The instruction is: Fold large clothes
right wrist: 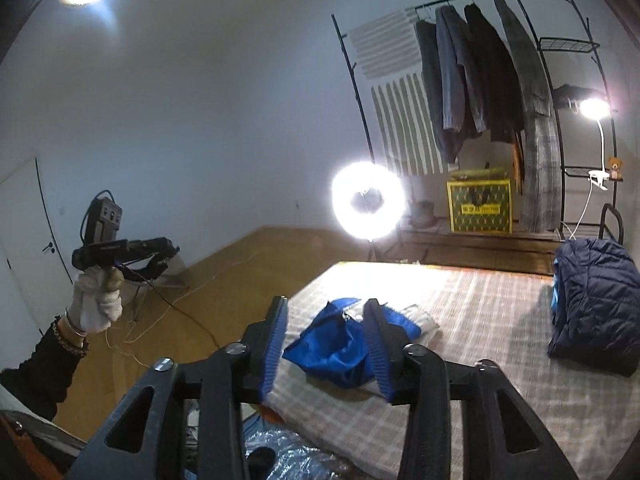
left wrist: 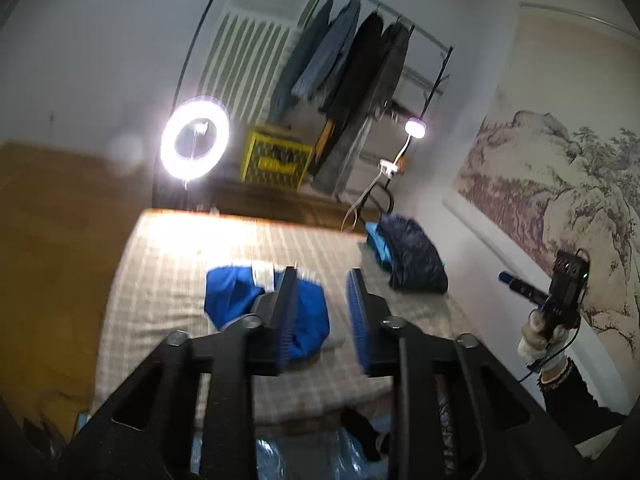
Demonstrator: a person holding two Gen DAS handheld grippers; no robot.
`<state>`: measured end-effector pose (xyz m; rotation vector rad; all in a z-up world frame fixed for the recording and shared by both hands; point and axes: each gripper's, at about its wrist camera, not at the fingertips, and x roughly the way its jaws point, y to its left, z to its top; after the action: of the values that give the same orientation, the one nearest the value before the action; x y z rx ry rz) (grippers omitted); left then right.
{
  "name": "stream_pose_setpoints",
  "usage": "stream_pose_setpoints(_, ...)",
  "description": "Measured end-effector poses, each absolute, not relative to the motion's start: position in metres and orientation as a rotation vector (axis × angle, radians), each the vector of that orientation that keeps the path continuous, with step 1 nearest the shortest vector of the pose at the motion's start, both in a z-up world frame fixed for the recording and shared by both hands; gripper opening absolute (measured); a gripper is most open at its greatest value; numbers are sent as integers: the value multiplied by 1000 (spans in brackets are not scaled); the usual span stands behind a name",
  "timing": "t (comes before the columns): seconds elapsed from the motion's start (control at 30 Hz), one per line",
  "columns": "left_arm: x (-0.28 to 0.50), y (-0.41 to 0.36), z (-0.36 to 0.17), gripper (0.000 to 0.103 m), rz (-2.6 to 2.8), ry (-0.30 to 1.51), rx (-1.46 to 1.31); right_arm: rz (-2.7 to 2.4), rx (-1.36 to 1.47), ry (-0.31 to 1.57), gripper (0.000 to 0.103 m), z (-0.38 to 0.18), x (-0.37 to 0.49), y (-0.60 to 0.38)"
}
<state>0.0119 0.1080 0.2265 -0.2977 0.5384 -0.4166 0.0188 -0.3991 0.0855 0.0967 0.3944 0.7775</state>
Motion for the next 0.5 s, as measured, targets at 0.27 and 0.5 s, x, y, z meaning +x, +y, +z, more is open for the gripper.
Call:
stream_pose_setpoints(0.27,66,119,145,66,-410,634,-508,755,219,548,57,25,68,-381)
stream_pose_setpoints(0.5,144,141,19,66,-302,771,-754,702,315,758,57,-64,138,-344)
